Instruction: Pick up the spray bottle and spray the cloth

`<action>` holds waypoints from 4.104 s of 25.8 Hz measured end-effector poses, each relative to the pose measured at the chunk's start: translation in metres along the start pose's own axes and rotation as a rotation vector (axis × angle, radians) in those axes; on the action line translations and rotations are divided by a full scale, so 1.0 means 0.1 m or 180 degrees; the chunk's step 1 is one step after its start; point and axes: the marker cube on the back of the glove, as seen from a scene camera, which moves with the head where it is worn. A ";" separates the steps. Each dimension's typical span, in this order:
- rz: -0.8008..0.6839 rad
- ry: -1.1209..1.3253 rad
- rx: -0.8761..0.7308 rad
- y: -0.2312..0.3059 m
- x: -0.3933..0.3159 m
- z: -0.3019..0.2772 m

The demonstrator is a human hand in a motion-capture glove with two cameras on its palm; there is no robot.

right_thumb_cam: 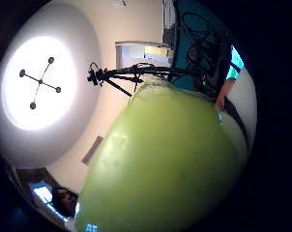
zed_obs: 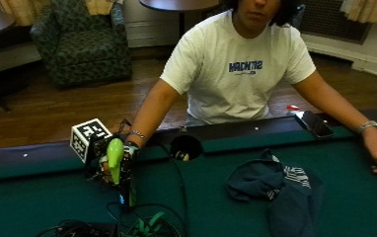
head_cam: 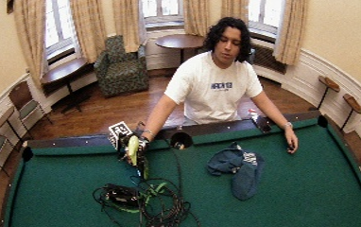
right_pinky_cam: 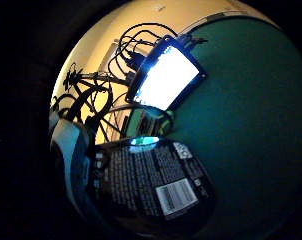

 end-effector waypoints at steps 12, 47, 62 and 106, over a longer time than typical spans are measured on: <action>-0.0028 0.0045 0.0086 -0.11 -0.07 0.14; -0.0784 0.0107 -0.0651 0.55 -0.93 -0.57; -0.1750 0.2013 -0.2209 1.02 -2.26 0.12; -0.3511 0.5087 -0.4109 3.05 -1.68 2.53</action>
